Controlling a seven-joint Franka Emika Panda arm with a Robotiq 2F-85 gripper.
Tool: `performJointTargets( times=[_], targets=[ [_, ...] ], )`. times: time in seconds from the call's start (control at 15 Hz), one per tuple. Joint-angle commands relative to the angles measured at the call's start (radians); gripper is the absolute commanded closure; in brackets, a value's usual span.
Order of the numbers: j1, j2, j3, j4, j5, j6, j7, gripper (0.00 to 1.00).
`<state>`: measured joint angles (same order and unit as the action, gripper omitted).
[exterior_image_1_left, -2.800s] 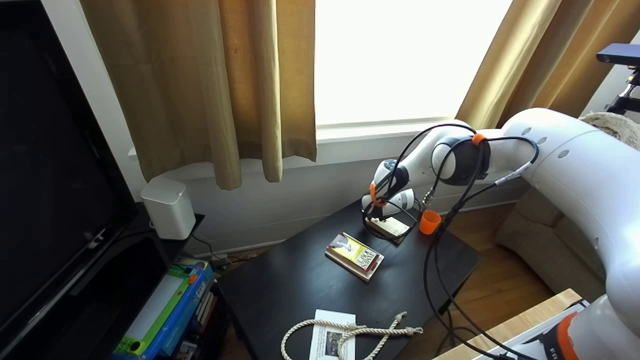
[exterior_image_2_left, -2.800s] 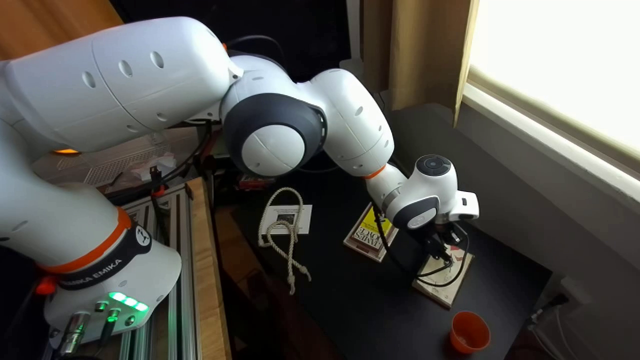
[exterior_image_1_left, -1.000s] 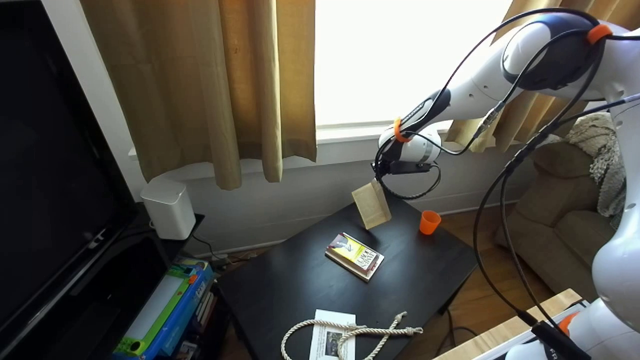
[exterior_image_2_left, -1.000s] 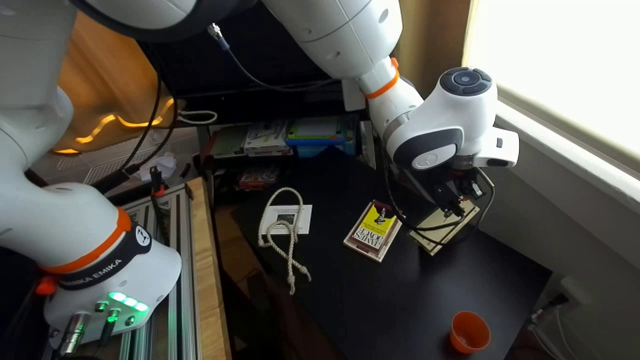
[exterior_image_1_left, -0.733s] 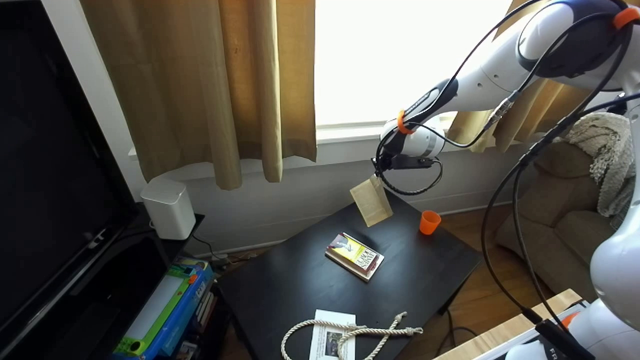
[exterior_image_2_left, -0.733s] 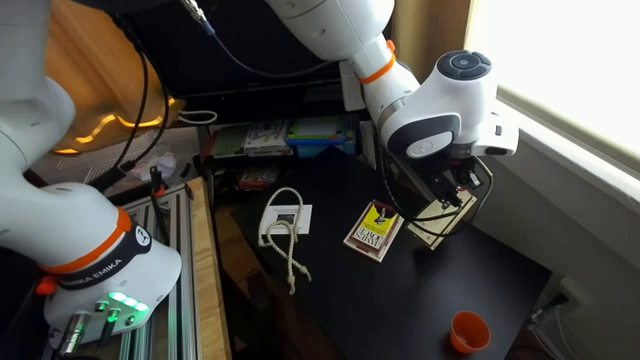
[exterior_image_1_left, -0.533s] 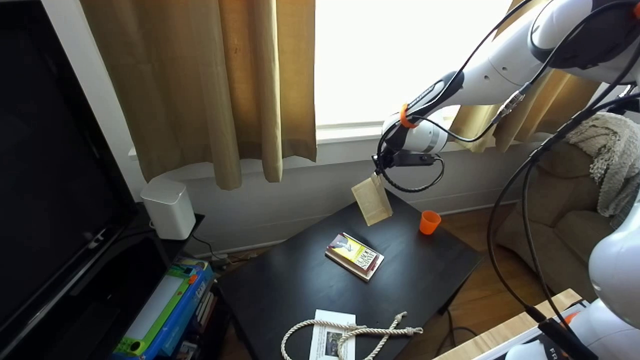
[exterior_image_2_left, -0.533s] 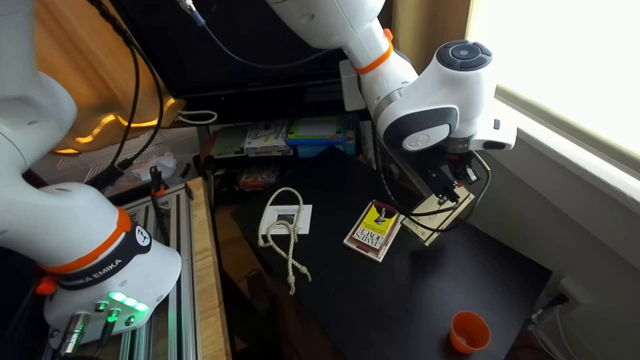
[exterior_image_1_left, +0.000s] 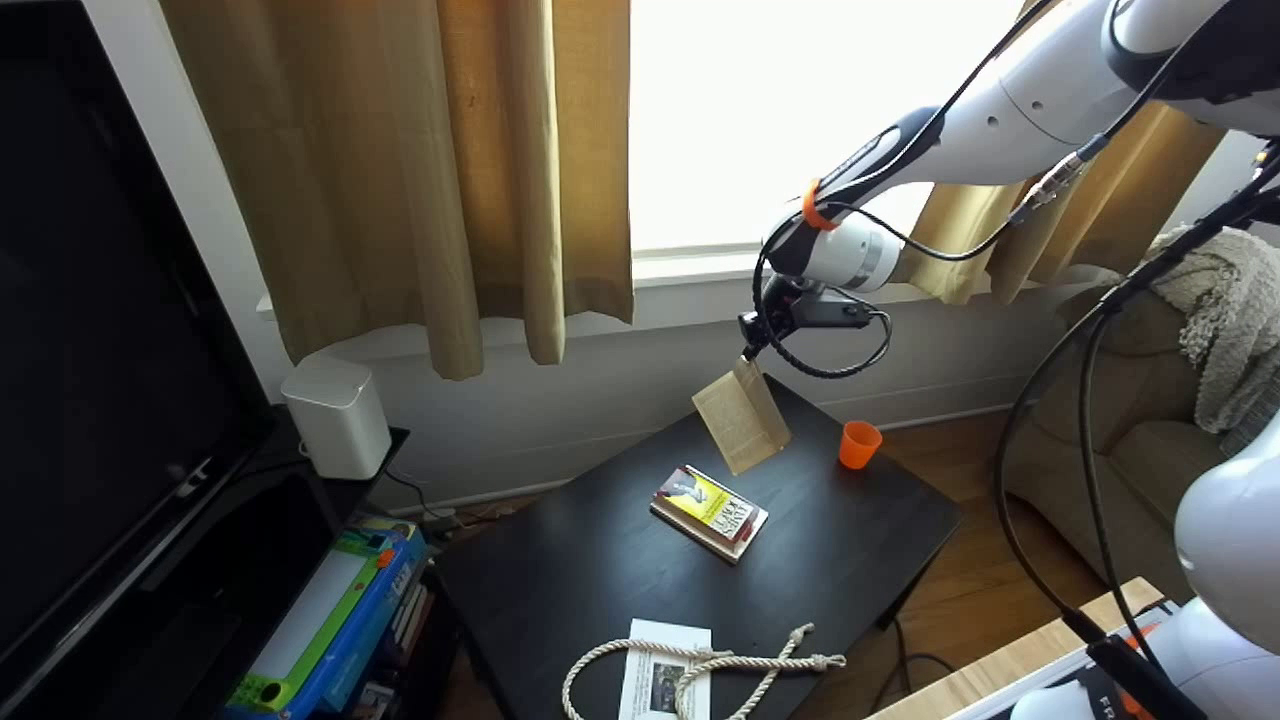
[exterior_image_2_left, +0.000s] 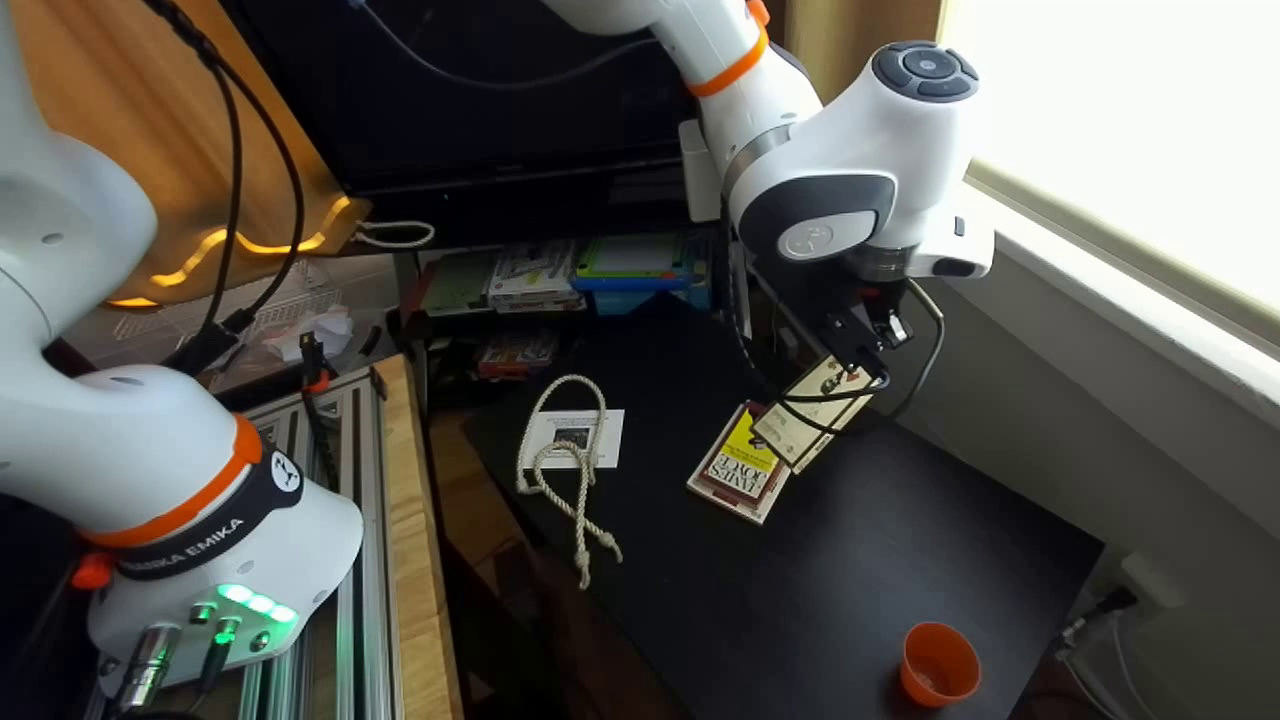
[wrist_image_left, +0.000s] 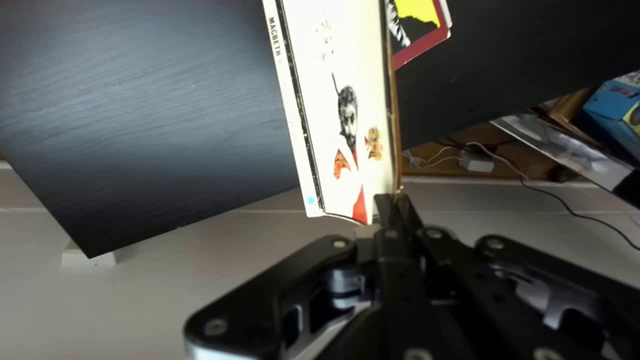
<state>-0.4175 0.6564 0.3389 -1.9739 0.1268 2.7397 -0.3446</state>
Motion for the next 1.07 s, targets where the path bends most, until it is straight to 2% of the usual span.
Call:
performJointTargets(
  times=[0.0, 0.53, 1.0],
  targets=[
    [0.028, -0.054, -0.012, -0.042, 0.049, -0.096, -0.052, 1.0],
    [0.116, -0.029, -0.045, 0.005, 0.06, -0.301, -0.115, 1.0],
    [0.197, 0.049, -0.104, 0.096, 0.036, -0.369, -0.131, 1.0]
  ],
)
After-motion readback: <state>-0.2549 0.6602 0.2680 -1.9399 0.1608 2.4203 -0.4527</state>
